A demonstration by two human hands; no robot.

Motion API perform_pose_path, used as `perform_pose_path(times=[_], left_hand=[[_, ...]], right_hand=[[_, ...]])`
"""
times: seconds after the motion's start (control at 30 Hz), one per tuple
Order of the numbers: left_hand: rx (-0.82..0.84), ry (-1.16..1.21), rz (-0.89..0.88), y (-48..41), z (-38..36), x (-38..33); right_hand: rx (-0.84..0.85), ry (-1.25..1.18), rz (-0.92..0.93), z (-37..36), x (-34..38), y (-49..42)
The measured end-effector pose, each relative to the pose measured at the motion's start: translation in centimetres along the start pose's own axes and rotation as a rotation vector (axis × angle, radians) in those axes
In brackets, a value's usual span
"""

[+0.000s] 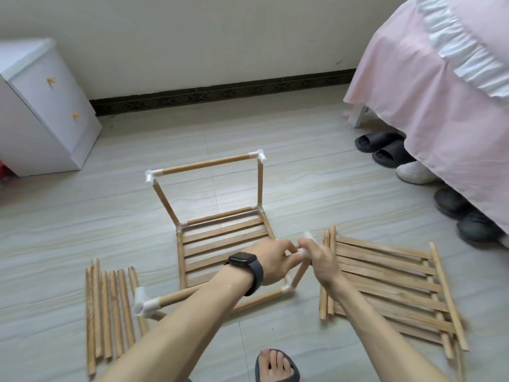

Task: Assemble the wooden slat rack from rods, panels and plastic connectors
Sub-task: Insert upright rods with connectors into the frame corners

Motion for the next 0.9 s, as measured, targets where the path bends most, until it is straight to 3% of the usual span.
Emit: perform_pose_path(times=[0.23, 0.57, 0.73, 0.8, 0.9], left_hand=[[-0.151, -0.051, -0.105, -0.2, -1.2, 0.9], [-0.099, -0.165, -0.107, 0.3, -2.7, 1.0], [-0.067, -0.207, -0.071, 1.2, -2.3, 1.4], [-0.136, -0.158, -0.037, 2.7, -0.4, 2.9], [-0.430, -0.077, 0.094, 7.3, 3.6, 8.4]], right_hand=[[-0.212, -0.103, 0.092, -0.3, -0.1, 0.8], [-0.212, -0.169, 0.142, -2.2, -1.0, 1.3], [-0.186, -0.025, 0.179, -2.1, -1.3, 1.6], [-0.158, 0.008, 0.182, -1.7, -1.0, 1.6], [-0.076, 0.051, 0.138, -1.0, -0.9, 1.2]])
Point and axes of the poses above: each hand's wrist, its own y-axis away from the middle knuckle, its own z-axis out of the back of the hand, x = y × z, the point moved 7 cm from there along -y, towards the middle knuckle, and after that the axes turned 6 degrees about x, right-handed, at the moved point
